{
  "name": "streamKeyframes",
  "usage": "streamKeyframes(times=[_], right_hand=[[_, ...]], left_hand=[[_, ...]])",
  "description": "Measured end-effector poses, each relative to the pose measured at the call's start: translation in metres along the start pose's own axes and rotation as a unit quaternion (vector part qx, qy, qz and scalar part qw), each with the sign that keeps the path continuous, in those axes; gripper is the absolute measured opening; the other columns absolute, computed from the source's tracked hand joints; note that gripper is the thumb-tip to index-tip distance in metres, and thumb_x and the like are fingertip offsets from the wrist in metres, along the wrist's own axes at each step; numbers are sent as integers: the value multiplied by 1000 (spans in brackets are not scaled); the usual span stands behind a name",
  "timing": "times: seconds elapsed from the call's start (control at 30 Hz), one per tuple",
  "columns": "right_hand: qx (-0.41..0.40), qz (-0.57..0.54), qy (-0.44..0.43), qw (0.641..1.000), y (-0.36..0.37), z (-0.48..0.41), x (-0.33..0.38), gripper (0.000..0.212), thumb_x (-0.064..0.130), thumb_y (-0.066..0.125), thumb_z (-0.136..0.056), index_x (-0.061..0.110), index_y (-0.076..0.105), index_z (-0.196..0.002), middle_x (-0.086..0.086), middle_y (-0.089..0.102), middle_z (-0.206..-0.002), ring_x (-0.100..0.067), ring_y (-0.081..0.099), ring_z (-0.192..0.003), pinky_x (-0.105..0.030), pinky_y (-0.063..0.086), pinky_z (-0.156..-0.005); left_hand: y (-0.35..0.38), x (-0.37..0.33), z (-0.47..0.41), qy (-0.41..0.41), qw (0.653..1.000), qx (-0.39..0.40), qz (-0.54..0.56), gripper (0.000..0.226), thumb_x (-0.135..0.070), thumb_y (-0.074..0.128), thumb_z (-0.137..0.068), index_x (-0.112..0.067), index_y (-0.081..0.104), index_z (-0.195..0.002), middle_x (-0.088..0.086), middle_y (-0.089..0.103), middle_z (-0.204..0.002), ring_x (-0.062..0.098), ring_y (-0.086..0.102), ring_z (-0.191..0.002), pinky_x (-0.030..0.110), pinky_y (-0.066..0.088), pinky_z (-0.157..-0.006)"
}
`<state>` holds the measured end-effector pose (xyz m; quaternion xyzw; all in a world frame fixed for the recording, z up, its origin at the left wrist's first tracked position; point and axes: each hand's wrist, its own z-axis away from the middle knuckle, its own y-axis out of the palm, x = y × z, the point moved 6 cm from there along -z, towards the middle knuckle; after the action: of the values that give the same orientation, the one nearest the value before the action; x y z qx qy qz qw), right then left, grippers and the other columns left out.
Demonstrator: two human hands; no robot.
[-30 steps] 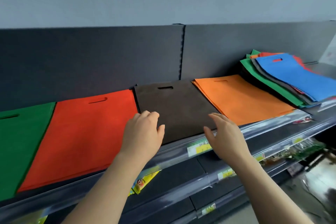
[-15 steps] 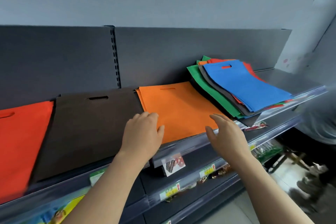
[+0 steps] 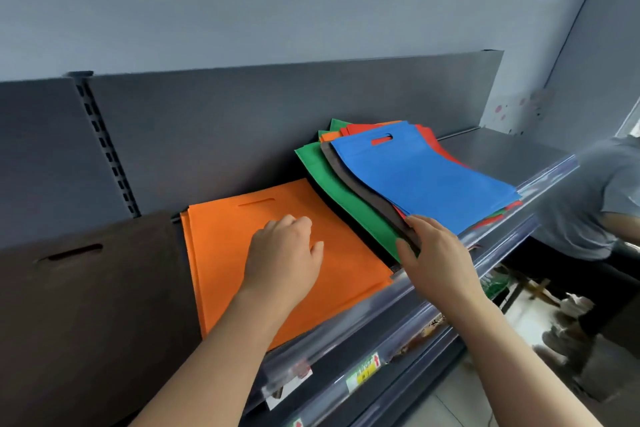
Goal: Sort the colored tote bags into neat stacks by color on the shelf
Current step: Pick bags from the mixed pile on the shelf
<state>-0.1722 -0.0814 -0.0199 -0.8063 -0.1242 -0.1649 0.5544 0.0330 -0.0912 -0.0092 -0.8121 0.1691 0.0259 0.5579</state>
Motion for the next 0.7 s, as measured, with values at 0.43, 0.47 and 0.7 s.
streamKeyframes(times=[0.43, 0.47, 0.7], right_hand=[[35, 95, 2, 995, -17, -113, -120, 24, 16, 38, -96, 5, 54, -82, -7, 56, -89, -31, 54, -89, -34, 34, -69], [38, 97, -6, 995, -15, -121, -128, 26, 17, 37, -96, 5, 49, -75, -6, 52, -82, -30, 52, -83, -32, 29, -67], [22, 66, -124, 990, -3, -124, -124, 24, 16, 45, -92, 6, 65, -82, -6, 66, -84, -30, 54, -80, -38, 41, -77]], left_hand=[[60, -87, -73, -39, 993, 39, 104, 32, -35, 50, -95, -9, 57, -112, 5, 61, -105, 19, 57, -96, 36, 52, -80], [63, -92, -76, -53, 992, 38, 109, 33, -36, 49, -95, -9, 57, -112, 5, 61, -105, 19, 58, -95, 36, 52, -80], [73, -94, -85, -169, 977, -2, 132, 42, -46, 53, -91, -5, 52, -98, 4, 57, -78, 19, 54, -67, 34, 41, -55]])
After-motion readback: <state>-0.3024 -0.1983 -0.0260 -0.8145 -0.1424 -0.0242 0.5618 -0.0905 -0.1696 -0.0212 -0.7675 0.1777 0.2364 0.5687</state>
